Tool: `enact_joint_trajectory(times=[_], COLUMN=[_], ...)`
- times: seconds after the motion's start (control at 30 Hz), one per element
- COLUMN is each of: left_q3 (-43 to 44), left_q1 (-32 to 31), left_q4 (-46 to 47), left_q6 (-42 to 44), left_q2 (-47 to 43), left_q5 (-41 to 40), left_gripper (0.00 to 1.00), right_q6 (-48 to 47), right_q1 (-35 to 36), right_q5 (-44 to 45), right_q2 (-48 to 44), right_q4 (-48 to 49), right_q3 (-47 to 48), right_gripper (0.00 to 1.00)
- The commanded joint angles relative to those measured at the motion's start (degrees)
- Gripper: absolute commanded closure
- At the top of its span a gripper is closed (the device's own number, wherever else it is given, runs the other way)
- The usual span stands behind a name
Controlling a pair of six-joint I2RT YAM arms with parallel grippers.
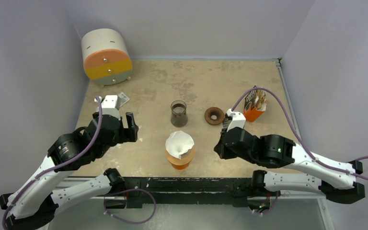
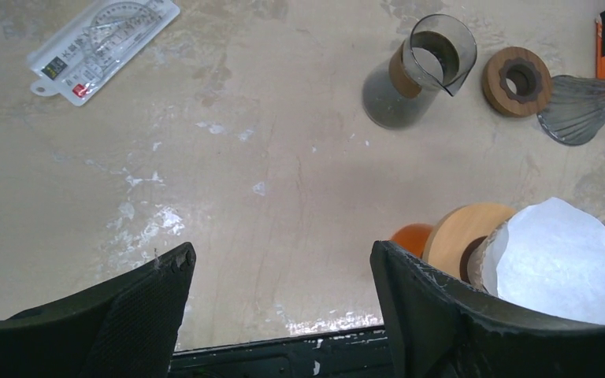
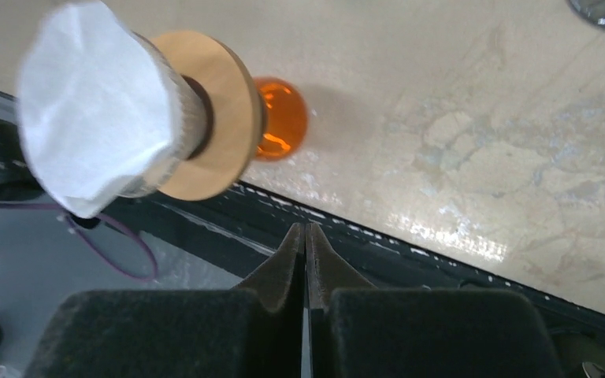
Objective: Place the coffee filter in the dripper
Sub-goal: Move the coffee server to the center of the board.
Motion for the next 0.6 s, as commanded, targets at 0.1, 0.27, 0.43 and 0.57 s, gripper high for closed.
enact_joint_trajectory(times=[0.1, 0.27, 0.43, 0.57], left_q3=[-0.1, -2.7, -4.9, -5.6], left_q1=[0.2, 0.2, 0.2, 0.2], left_q4=[1.6, 4.0, 4.3, 3.7], left_q6=[0.7, 1.6, 1.4, 1.3], left_q2=[-0.9, -3.3, -5.5, -5.5], left_q5=[-6.1, -6.1, -6.6, -6.6], left_gripper=[0.19, 0.19, 0.19, 0.19], right_q6=[2.9, 4.1, 2.8, 7.1], right_q1=[0.3, 0.2, -0.7, -3.8], right_q5=[-6.8, -11.3, -19.3, -25.1], right_q2=[-3.6, -5.1, -6.5, -7.9], right_q4=[4.7, 13.1, 24.4, 32.5], right_q3=[-11.1, -19.4, -28.3, -35.1], right_gripper=[1.00, 1.00, 1.00, 1.00])
